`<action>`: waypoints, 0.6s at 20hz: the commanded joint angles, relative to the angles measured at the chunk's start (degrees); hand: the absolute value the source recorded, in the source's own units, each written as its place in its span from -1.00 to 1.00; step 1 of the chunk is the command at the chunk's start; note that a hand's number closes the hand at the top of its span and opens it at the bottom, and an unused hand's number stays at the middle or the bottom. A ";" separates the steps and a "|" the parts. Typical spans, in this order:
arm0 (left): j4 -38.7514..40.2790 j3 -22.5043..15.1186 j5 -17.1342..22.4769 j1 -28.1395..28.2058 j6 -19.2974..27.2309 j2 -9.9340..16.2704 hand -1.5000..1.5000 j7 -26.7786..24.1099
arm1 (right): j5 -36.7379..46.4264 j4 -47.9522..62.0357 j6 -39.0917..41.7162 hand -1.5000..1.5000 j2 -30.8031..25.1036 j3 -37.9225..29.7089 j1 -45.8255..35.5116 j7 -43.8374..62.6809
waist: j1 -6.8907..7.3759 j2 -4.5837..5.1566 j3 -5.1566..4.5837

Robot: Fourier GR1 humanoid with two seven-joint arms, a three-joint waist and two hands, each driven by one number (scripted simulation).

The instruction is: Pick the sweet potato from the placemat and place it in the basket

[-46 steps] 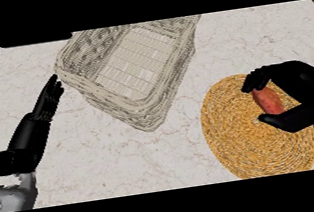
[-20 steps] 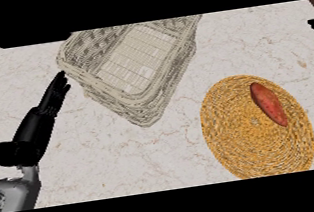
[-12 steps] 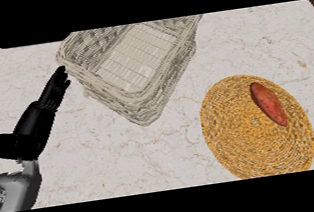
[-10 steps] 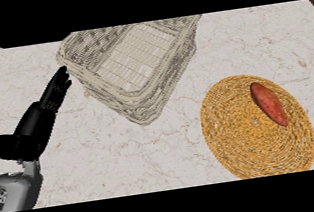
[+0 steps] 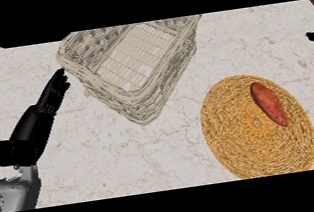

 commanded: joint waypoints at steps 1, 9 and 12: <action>2.73 1.06 -0.63 1.90 -1.90 -0.53 0.00 -4.53 | 3.27 4.01 -3.18 -1.00 4.96 0.96 0.94 -3.67 | 0.01 0.07 -0.01; 1.29 1.76 -3.03 1.21 -2.61 -3.35 0.00 -1.83 | 13.04 6.69 -8.49 -1.00 10.33 2.10 -0.53 -7.53 | -0.10 -0.03 -0.02; 5.35 3.91 -2.98 -4.67 -3.33 -2.65 0.00 -0.76 | 15.59 6.16 -12.67 -1.00 16.36 4.80 -0.37 -4.01 | -0.32 -0.01 -0.02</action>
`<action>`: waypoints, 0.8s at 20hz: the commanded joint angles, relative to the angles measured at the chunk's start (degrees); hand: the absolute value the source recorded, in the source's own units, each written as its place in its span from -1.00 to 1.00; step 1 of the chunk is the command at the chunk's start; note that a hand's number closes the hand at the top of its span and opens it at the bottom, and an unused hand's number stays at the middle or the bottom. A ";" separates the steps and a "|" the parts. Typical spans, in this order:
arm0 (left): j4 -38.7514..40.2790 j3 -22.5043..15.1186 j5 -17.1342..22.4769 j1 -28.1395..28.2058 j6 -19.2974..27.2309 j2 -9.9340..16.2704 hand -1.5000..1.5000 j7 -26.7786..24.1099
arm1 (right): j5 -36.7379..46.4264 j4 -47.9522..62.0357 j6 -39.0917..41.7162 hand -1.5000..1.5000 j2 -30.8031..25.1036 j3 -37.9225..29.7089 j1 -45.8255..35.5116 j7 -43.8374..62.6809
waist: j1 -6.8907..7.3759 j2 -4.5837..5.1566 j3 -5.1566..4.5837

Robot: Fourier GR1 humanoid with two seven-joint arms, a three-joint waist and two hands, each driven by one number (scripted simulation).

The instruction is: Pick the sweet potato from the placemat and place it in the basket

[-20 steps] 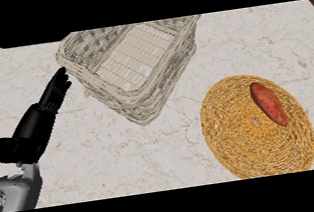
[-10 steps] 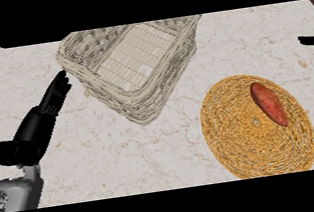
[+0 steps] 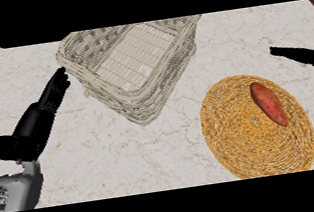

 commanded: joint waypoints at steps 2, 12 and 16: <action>-4.65 1.20 -0.68 2.84 -1.63 -0.35 0.00 2.10 | 4.26 2.60 -2.74 -1.00 1.95 -1.02 2.28 -5.32 | -0.01 -0.07 0.00; -3.96 3.55 -2.39 1.07 -3.30 -1.91 0.00 2.87 | 2.88 -1.53 5.01 -1.00 1.65 -5.48 2.14 -5.90 | -0.18 -0.08 -0.01; -0.69 3.74 -3.90 2.05 -4.42 -3.48 0.00 -1.14 | 7.48 -1.36 0.35 -1.00 6.13 -3.74 3.22 -4.22 | -0.18 -0.05 -0.01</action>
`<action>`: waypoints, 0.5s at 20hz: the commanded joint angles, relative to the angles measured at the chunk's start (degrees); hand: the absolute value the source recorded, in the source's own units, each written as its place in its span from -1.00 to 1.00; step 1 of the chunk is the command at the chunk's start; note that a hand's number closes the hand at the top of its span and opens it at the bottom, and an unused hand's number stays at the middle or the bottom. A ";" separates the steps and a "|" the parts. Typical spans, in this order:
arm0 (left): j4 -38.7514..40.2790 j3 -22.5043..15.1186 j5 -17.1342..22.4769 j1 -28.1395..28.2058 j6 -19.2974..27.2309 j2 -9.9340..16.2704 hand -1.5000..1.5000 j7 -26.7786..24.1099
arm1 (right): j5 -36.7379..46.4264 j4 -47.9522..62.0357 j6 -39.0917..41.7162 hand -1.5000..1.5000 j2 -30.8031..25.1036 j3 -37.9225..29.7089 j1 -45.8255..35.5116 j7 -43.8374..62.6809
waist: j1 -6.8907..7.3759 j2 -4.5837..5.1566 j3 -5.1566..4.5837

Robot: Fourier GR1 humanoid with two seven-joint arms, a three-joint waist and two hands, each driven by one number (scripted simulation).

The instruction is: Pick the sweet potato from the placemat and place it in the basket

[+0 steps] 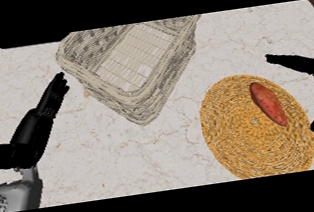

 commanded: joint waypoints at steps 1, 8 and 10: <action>4.61 2.32 -0.10 -4.28 -1.09 -0.01 0.00 -0.30 | 2.79 -0.16 0.82 -1.00 1.96 0.79 -1.70 2.23 | -0.06 0.05 0.00; 3.00 0.03 -2.78 -4.63 0.07 -3.35 0.00 1.08 | 8.51 0.59 -2.85 -1.00 4.57 2.54 -0.14 0.56 | -0.04 0.04 0.01; 2.46 4.29 0.02 -2.92 -2.90 -0.10 0.00 0.41 | 9.97 3.81 -4.28 -1.00 4.75 2.18 -0.90 -1.07 | 0.12 0.05 0.01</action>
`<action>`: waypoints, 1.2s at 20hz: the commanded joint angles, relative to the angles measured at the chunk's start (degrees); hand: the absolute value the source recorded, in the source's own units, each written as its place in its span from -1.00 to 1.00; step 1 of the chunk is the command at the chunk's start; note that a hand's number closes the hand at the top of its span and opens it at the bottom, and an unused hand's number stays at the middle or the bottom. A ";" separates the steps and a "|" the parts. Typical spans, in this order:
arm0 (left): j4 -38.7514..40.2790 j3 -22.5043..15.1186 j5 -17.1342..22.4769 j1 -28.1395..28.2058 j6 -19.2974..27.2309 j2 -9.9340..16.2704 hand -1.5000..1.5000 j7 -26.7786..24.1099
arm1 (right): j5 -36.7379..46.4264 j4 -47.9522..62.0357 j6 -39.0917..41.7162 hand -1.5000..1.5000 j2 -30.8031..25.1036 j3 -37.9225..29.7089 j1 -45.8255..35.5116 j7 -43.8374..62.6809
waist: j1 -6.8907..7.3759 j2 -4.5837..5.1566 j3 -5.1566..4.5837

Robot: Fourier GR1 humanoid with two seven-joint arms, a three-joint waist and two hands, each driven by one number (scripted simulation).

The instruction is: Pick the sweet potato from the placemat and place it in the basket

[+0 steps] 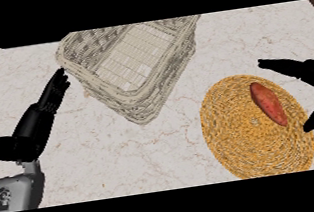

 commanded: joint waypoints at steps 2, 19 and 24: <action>-4.44 -2.16 -2.47 4.72 0.18 -2.04 0.00 -0.85 | 2.55 0.28 0.60 -1.00 1.91 0.32 -1.77 1.20 | 0.12 -0.02 0.01; -0.48 -0.92 -4.96 1.75 -0.20 -4.05 0.00 -1.96 | 11.78 16.76 -6.28 -1.00 6.13 1.31 -5.16 -3.25 | 0.25 0.10 0.02; 1.80 4.42 -0.74 -0.17 -4.54 0.13 0.00 -1.64 | 15.08 16.12 -5.99 1.00 7.13 4.74 -3.48 -4.33 | 0.08 0.07 0.00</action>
